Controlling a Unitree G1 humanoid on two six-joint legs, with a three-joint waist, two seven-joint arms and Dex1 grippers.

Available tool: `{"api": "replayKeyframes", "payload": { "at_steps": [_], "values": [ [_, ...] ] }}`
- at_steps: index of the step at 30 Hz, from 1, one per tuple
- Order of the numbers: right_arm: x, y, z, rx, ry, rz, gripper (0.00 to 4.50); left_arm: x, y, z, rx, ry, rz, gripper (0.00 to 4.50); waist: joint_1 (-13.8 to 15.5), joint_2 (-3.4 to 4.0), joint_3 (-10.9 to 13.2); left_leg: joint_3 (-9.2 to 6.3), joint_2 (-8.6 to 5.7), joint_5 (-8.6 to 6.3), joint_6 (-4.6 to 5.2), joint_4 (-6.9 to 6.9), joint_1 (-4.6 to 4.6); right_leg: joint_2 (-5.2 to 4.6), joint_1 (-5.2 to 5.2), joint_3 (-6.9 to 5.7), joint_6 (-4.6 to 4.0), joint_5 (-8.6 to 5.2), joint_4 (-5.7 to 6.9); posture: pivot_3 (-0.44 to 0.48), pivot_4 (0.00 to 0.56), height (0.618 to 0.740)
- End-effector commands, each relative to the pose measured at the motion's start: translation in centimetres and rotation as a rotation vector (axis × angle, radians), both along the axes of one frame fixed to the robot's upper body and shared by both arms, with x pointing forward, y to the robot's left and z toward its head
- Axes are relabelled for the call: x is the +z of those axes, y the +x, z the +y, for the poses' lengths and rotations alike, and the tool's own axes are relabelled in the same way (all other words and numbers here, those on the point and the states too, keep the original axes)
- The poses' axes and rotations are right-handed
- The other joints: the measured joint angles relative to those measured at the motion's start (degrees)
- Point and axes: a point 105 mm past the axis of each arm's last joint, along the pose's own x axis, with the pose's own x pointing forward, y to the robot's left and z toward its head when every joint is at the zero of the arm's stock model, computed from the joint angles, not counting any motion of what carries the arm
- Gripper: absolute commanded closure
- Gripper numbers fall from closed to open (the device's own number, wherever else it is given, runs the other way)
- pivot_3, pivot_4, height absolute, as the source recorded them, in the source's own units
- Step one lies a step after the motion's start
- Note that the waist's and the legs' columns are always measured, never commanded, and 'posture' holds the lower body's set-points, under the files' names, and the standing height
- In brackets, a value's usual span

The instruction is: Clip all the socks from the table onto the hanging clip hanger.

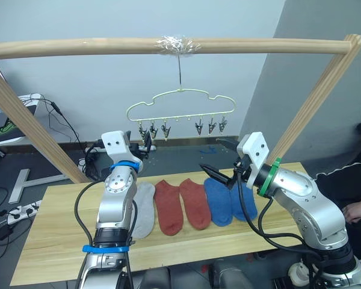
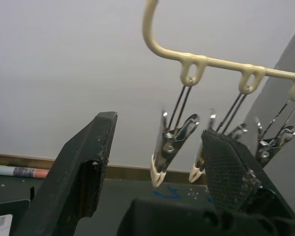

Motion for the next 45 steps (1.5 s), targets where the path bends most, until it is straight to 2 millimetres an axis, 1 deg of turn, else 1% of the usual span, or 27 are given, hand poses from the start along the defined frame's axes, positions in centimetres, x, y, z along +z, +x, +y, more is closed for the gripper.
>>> {"api": "replayKeyframes", "payload": {
  "at_steps": [1,4,7,11,14,22,26,29,35,38,41,45],
  "values": [
    [1.7,-0.3,-0.1,0.002,0.020,-0.062,0.00,1.5,-0.3,-0.4,-0.040,-0.001,-0.055,1.40,0.0,0.00,0.1,0.00,0.00,0.00,0.00,0.00,0.00,0.00,0.00,0.00,0.00,0.00,-0.01,0.165,0.137,0.740],
    [1.7,-0.3,-0.1,0.001,0.021,-0.061,0.00,1.6,-0.6,-0.6,-0.065,0.009,-0.055,1.40,0.0,0.04,0.3,0.00,0.00,0.00,0.00,0.00,-0.02,0.00,0.00,0.00,0.00,0.00,-0.05,0.163,0.139,0.740],
    [1.7,-0.4,-0.1,0.003,0.020,-0.060,0.00,1.1,-0.6,-0.1,-0.045,0.019,-0.044,1.40,0.0,0.01,0.4,-0.01,0.01,0.00,0.00,-0.02,-0.04,0.00,-0.01,-0.01,0.00,0.00,-0.05,0.163,0.139,0.740],
    [1.7,-0.4,-0.1,0.004,0.016,-0.059,0.00,0.6,-0.2,0.1,-0.029,0.034,-0.039,1.40,0.0,-0.02,0.6,-0.02,0.01,0.00,0.00,-0.01,-0.06,-0.01,-0.01,-0.01,0.00,0.00,-0.07,0.161,0.140,0.740],
    [1.7,-0.3,-0.2,0.003,0.012,-0.059,0.00,0.5,0.4,-0.2,-0.022,0.035,-0.043,1.40,0.0,-0.05,0.8,-0.02,0.01,0.00,0.00,0.01,-0.08,-0.01,-0.02,-0.02,0.00,0.00,-0.08,0.158,0.140,0.740],
    [1.8,-0.3,-0.3,-0.001,0.010,-0.058,0.00,1.6,2.0,-0.8,-0.023,0.006,-0.083,1.40,0.1,-0.06,0.9,-0.09,0.01,0.00,0.00,0.01,-0.30,-0.01,-0.15,-0.08,0.02,0.02,-0.10,0.158,0.140,0.740],
    [1.8,-0.3,-0.4,-0.001,0.008,-0.058,0.00,2.7,2.6,-1.1,-0.024,0.003,-0.114,1.40,0.1,-0.05,0.9,-0.14,0.01,0.00,0.00,0.01,-0.42,-0.01,-0.22,-0.13,0.01,0.03,-0.14,0.158,0.140,0.740],
    [1.8,-0.3,-0.4,-0.002,0.007,-0.059,0.00,3.2,2.7,-1.1,-0.021,0.005,-0.128,1.40,0.1,-0.05,0.9,-0.15,0.01,0.00,0.00,0.02,-0.50,-0.01,-0.30,-0.13,-0.04,0.07,-0.14,0.158,0.140,0.740],
    [1.9,-0.3,-0.5,-0.005,0.009,-0.058,0.00,3.2,2.3,-0.7,-0.009,0.068,-0.144,1.40,0.1,-0.04,1.0,-0.16,0.01,0.00,0.00,0.02,-0.58,-0.01,-0.38,-0.14,-0.09,0.10,-0.14,0.149,0.144,0.740],
    [1.8,-0.3,-0.5,-0.003,0.010,-0.056,0.00,3.2,2.1,-0.7,-0.010,0.070,-0.147,1.40,0.1,-0.04,1.0,-0.16,0.01,0.01,-0.01,0.03,-0.59,-0.02,-0.39,-0.15,-0.09,0.10,-0.14,0.151,0.145,0.740],
    [1.8,-0.2,-0.4,-0.003,0.010,-0.054,0.00,3.5,2.1,-0.9,-0.022,0.086,-0.166,2.00,0.1,-0.04,1.0,-0.16,0.01,0.01,-0.01,0.04,-0.60,-0.02,-0.39,-0.15,-0.08,0.10,-0.14,0.151,0.145,0.740],
    [1.8,-0.2,-0.4,-0.003,0.013,-0.051,0.00,3.7,2.1,-1.1,-0.035,0.074,-0.173,3.17,0.1,-0.03,1.0,-0.16,0.01,0.01,-0.01,0.04,-0.59,-0.02,-0.39,-0.16,-0.08,0.10,-0.13,0.151,0.145,0.740]
  ]
}}
